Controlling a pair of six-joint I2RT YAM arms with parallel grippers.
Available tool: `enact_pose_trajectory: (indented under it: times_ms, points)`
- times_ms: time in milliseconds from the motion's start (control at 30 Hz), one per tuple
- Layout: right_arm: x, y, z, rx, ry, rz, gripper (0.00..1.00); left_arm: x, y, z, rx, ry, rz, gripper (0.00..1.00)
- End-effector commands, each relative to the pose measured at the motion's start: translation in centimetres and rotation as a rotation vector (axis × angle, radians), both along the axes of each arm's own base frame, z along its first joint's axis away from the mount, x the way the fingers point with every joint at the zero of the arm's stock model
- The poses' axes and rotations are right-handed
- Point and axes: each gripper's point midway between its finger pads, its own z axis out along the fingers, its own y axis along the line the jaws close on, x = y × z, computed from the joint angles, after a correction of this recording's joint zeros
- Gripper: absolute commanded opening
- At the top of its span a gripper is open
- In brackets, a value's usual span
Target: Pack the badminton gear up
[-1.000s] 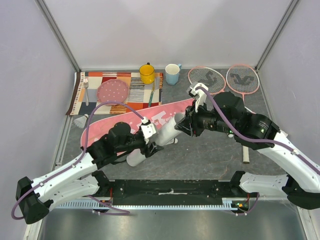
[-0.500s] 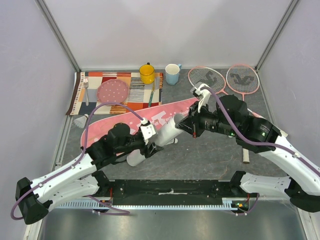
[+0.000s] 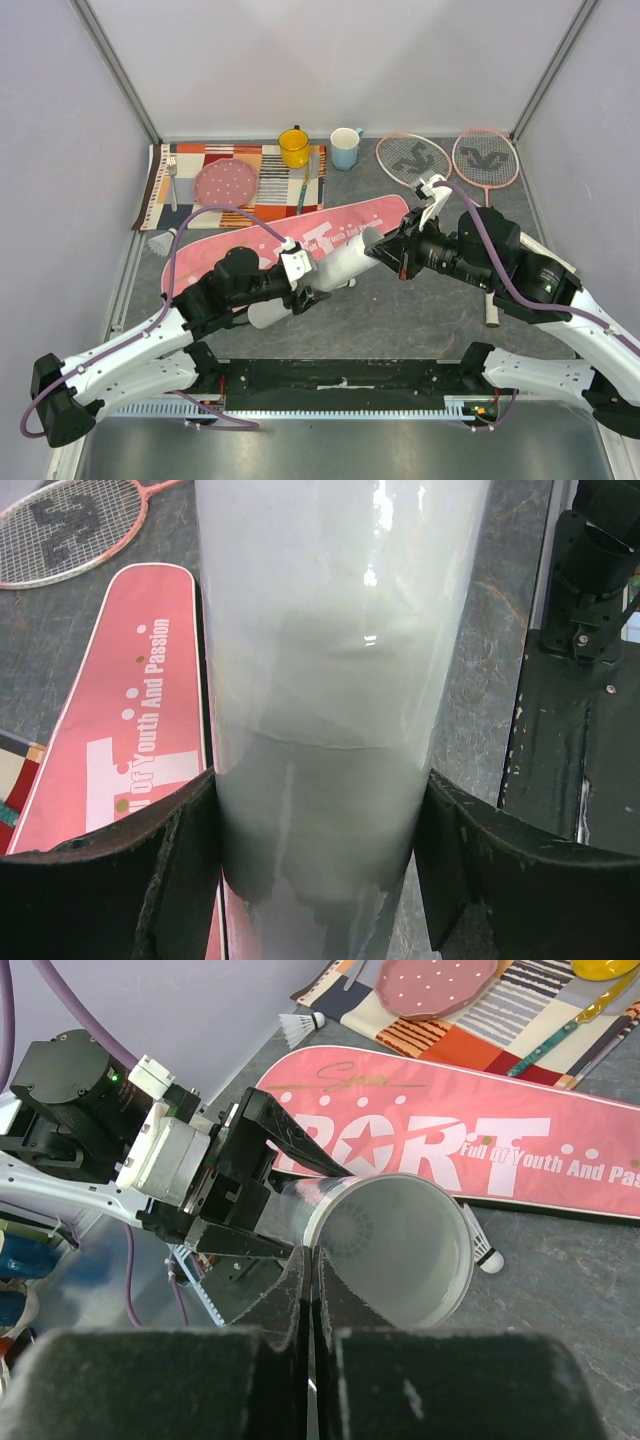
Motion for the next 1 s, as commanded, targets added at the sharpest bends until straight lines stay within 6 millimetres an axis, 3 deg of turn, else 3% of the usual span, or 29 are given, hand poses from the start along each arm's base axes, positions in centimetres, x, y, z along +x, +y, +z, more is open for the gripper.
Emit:
enact_pose_trajectory:
  times_ms: [0,133,567,967]
  points:
    - [0.3,-0.3,4.2,0.128,-0.063,-0.038,0.0,1.0,0.6,-0.5,0.032,-0.021,0.043,0.28]
    - [0.5,-1.1,5.5,0.141,-0.09,-0.068,0.0,1.0,0.6,-0.8,0.041,-0.016,0.046,0.22]
    - [-0.1,-2.8,8.0,0.213,-0.113,-0.103,0.0,0.7,0.4,-0.7,0.037,-0.013,0.03,0.17]
    - [-1.1,-3.4,8.7,0.235,-0.121,-0.077,0.0,0.6,0.4,-0.7,0.034,-0.011,0.024,0.15]
